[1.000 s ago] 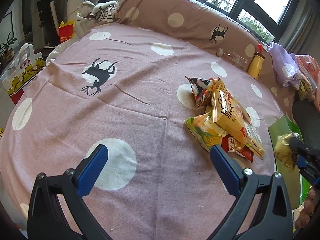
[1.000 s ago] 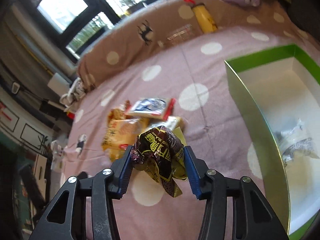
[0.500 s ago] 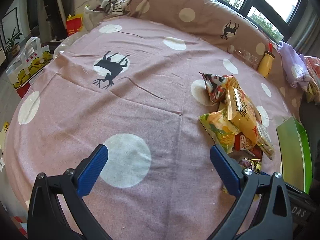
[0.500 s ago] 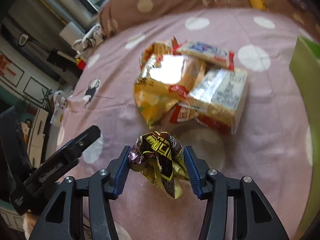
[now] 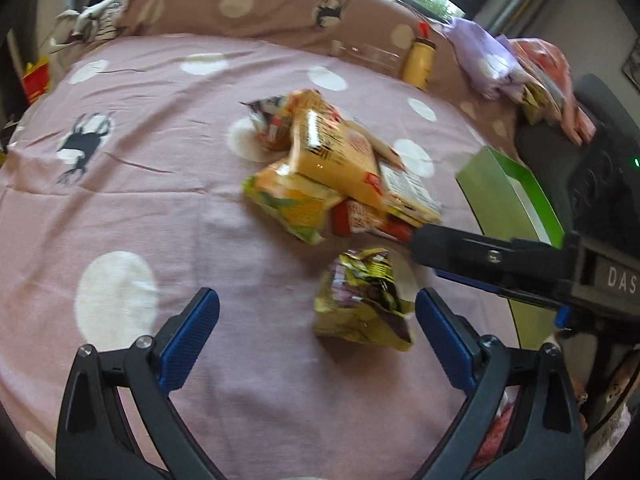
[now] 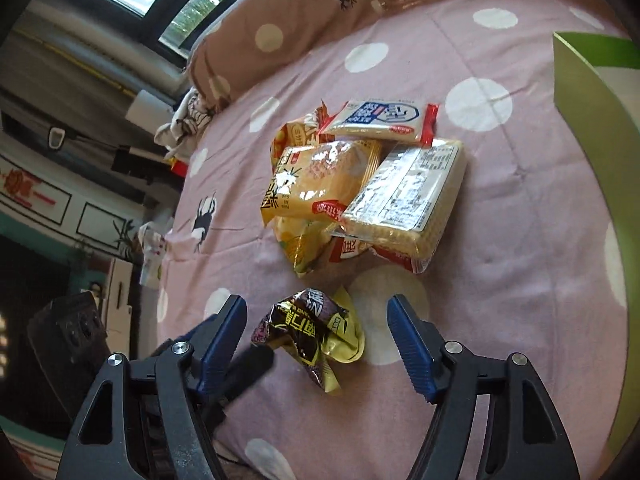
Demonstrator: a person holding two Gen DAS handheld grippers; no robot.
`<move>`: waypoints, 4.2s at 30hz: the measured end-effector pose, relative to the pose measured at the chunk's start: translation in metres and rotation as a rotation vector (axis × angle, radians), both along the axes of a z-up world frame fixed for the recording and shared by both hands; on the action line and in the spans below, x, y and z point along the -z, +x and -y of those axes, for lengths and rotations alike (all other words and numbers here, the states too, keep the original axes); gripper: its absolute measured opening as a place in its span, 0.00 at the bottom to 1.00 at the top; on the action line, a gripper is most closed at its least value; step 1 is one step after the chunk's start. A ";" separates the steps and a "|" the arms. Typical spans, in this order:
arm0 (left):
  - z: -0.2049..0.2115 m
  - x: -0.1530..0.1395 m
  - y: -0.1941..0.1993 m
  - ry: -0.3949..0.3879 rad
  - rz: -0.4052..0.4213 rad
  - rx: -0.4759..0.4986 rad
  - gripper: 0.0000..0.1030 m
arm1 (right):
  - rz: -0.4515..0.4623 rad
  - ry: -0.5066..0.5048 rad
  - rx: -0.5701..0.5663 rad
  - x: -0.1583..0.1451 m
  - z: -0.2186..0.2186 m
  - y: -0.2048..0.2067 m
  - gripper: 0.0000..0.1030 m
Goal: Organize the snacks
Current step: 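Grasp the dark purple-and-yellow chip bag with the right gripper, then carry the chip bag into the green box and release it, then withdraw the right gripper from the box toward the snack pile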
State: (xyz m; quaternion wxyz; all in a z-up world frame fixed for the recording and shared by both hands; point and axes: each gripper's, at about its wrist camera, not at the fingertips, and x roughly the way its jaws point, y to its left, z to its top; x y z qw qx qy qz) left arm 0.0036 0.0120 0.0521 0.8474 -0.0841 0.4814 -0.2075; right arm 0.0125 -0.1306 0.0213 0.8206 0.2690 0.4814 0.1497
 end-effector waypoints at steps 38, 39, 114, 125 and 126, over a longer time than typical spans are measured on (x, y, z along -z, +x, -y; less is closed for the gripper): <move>0.141 -0.090 -0.029 -0.086 0.372 0.286 0.45 | 0.404 -0.080 0.247 -0.089 0.099 -0.067 0.54; 0.149 -0.091 -0.027 -0.087 0.376 0.306 0.44 | 0.411 -0.080 0.274 -0.089 0.107 -0.070 0.53; 0.011 -0.013 0.008 0.132 0.221 -0.159 0.88 | 0.284 -0.358 0.288 -0.041 0.044 -0.021 0.90; -0.009 0.024 0.039 0.190 0.162 -0.221 0.88 | 0.184 -0.414 0.292 0.010 0.031 0.005 0.90; -0.012 0.028 0.041 0.188 0.145 -0.230 0.88 | 0.196 -0.418 0.289 0.011 0.030 0.005 0.90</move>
